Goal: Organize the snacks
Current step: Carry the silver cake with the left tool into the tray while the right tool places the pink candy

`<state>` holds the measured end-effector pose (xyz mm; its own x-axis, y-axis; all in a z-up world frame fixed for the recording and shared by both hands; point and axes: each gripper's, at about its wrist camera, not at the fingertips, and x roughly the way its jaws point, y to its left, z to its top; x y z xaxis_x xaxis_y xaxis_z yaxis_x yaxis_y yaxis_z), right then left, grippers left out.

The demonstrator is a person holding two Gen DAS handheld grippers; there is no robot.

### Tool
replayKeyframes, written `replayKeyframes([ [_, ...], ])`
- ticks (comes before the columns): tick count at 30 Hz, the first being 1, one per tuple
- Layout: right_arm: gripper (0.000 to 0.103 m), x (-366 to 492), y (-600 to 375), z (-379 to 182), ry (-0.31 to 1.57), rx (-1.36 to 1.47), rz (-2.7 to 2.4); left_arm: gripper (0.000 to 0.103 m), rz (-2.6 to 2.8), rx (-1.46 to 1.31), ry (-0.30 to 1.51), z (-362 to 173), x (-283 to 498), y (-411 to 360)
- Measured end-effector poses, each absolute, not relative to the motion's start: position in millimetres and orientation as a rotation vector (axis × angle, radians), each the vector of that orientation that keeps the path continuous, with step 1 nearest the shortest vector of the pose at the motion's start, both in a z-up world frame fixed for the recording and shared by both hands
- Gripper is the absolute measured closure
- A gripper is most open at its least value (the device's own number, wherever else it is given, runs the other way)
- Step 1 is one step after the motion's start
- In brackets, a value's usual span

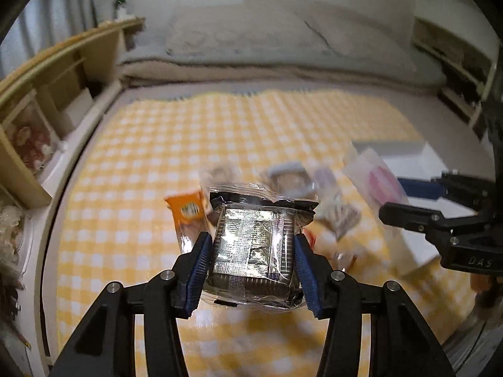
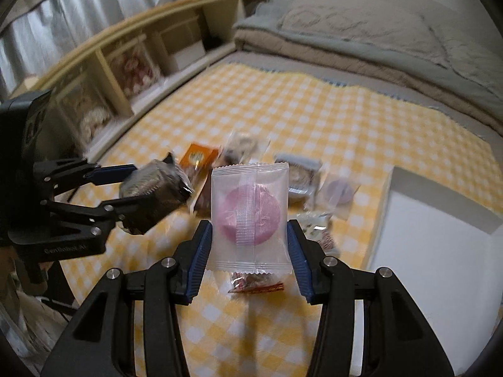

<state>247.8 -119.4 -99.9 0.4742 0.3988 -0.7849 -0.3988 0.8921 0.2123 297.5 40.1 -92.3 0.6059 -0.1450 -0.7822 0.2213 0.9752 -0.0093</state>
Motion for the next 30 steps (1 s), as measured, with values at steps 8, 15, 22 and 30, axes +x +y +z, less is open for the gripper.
replayKeyframes([
  [8, 0.054, 242, -161, -65, 0.868, 0.067, 0.392, 0.052, -0.185, 0.025, 0.783, -59, 268, 21],
  [15, 0.054, 232, -211, -46, 0.826, 0.139, 0.294, 0.052, -0.213, -0.018, 0.741, -40, 249, -19],
  [22, 0.054, 214, -269, -41, 0.807, 0.18, 0.179, 0.052, -0.272, 0.022, 0.762, -36, 250, -78],
  [30, 0.054, 194, -345, -53, 0.835, 0.214, 0.036, 0.052, -0.333, -0.014, 0.851, -48, 283, -133],
])
